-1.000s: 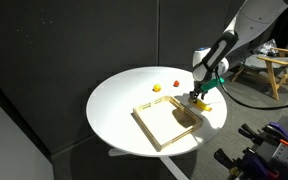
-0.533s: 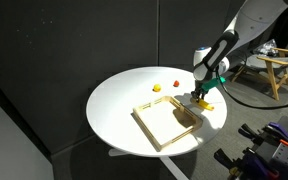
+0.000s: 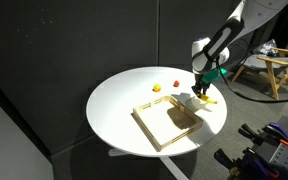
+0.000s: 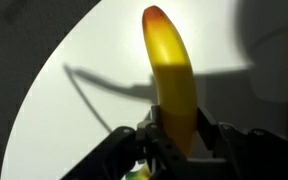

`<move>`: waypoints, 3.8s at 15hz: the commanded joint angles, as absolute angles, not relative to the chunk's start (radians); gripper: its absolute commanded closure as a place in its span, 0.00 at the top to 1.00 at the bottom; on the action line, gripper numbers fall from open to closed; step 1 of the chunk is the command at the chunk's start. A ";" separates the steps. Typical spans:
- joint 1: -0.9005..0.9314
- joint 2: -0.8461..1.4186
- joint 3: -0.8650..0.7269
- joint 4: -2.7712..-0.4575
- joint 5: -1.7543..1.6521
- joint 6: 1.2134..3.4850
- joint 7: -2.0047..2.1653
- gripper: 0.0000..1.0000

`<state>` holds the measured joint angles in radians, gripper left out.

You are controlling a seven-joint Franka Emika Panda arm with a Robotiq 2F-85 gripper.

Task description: Put the banana in the box

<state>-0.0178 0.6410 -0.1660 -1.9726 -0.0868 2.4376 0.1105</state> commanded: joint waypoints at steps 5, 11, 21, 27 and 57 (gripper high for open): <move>0.006 0.494 -0.096 -2.073 -0.100 2.392 0.077 0.15; 0.038 0.463 -0.032 -2.110 -0.090 2.400 0.076 0.15; 0.117 0.488 0.019 -2.106 -0.094 2.462 0.103 0.15; 0.147 0.518 0.025 -2.082 -0.090 2.485 0.118 0.15; 0.224 0.602 0.020 -1.974 -0.116 2.468 0.153 0.15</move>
<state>0.1980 0.5608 0.0282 -2.0302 -0.0892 2.4929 0.1105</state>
